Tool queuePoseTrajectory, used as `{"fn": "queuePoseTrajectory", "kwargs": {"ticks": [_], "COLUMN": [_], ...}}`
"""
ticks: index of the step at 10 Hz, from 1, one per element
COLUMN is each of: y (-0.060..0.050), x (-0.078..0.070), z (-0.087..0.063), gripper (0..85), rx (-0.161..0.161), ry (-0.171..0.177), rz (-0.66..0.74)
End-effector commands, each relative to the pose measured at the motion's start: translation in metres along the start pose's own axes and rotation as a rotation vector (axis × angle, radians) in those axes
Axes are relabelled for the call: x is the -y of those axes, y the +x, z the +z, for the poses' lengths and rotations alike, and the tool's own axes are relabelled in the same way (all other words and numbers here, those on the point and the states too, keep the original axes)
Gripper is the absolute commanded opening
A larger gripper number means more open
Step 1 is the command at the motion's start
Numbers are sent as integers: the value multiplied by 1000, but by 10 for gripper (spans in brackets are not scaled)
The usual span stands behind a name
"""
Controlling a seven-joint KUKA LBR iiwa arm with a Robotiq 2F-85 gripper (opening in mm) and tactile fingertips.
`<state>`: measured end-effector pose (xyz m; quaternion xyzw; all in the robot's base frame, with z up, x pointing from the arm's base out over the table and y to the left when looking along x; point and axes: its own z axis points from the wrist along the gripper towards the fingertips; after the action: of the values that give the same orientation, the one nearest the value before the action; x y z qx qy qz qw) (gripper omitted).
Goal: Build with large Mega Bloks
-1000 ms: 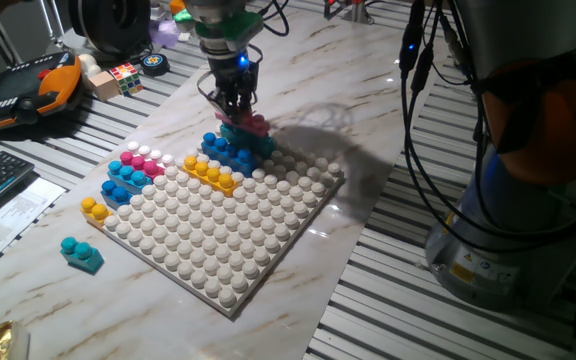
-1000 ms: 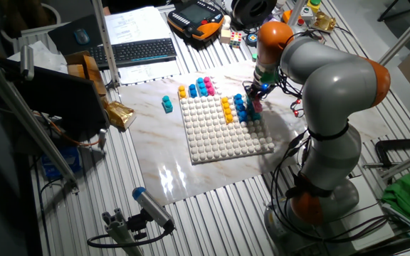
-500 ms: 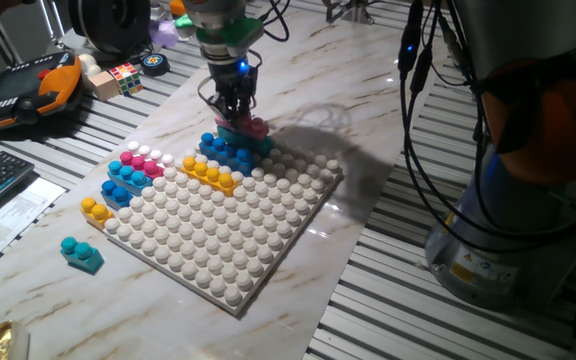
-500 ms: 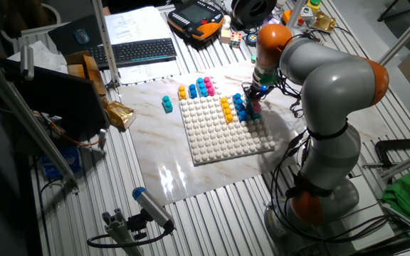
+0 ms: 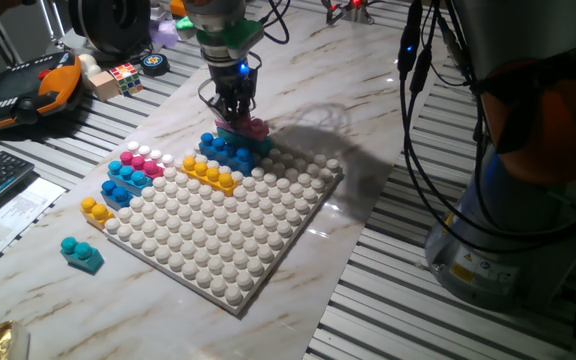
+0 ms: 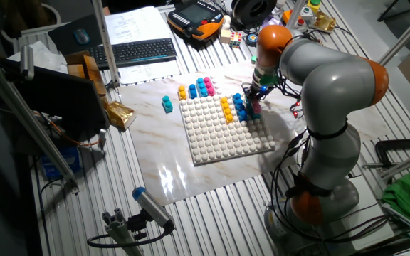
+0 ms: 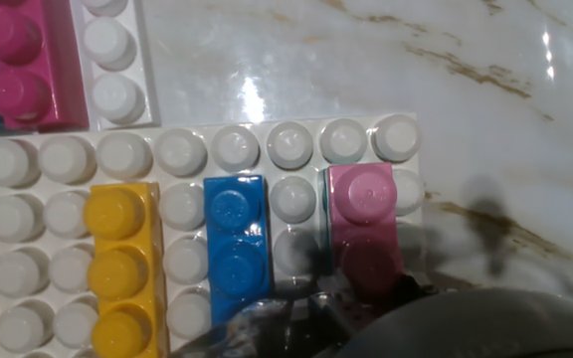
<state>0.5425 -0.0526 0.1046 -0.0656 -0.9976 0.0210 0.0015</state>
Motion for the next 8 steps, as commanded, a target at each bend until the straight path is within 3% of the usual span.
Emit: {"fn": "queuePoseTrajectory", "kwargs": {"ticks": [1, 4, 8], "y": [0, -1, -3], "x": [0, 0, 1], "z": [-1, -2, -5], "gripper": [7, 17, 243], "rx": [-6, -13, -29], "ry": [-1, -2, -7], "rz": [-1, -1, 14]}}
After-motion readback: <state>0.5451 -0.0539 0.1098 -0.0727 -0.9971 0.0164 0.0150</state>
